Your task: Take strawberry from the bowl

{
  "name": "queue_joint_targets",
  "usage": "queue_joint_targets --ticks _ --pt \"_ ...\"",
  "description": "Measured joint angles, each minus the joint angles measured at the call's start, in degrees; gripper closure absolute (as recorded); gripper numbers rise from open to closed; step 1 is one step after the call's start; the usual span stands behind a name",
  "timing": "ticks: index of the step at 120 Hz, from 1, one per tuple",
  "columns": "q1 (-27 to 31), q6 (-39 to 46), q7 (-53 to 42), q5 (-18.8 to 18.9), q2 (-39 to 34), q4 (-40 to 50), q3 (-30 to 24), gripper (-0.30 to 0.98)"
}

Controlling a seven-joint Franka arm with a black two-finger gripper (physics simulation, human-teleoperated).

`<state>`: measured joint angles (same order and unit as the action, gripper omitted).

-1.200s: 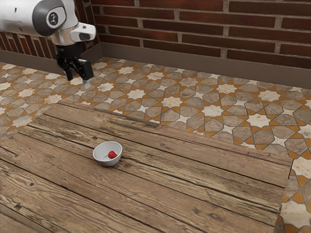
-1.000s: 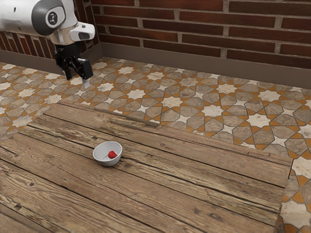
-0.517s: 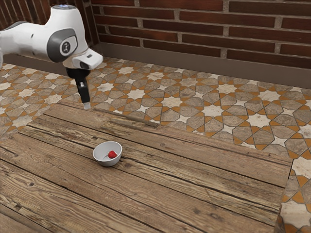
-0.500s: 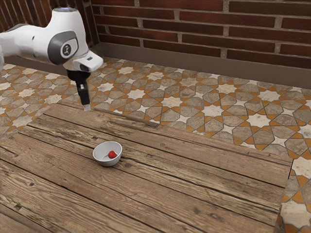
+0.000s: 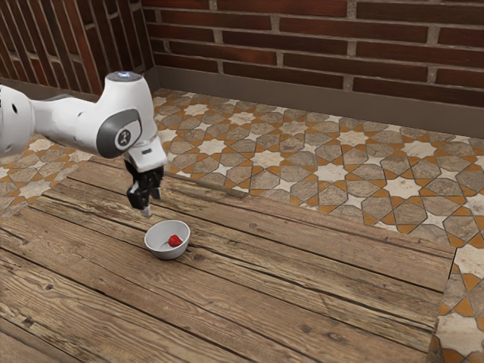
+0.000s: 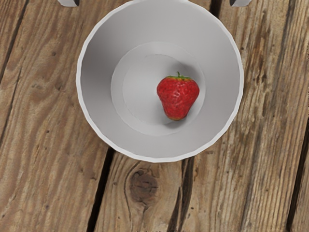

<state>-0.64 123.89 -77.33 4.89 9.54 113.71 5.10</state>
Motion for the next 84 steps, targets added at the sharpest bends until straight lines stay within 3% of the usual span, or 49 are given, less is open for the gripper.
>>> queue_joint_targets --ticks 84 --pt "0.05 8.49 -14.52 -4.55 8.34 1.09 0.0 0.41"
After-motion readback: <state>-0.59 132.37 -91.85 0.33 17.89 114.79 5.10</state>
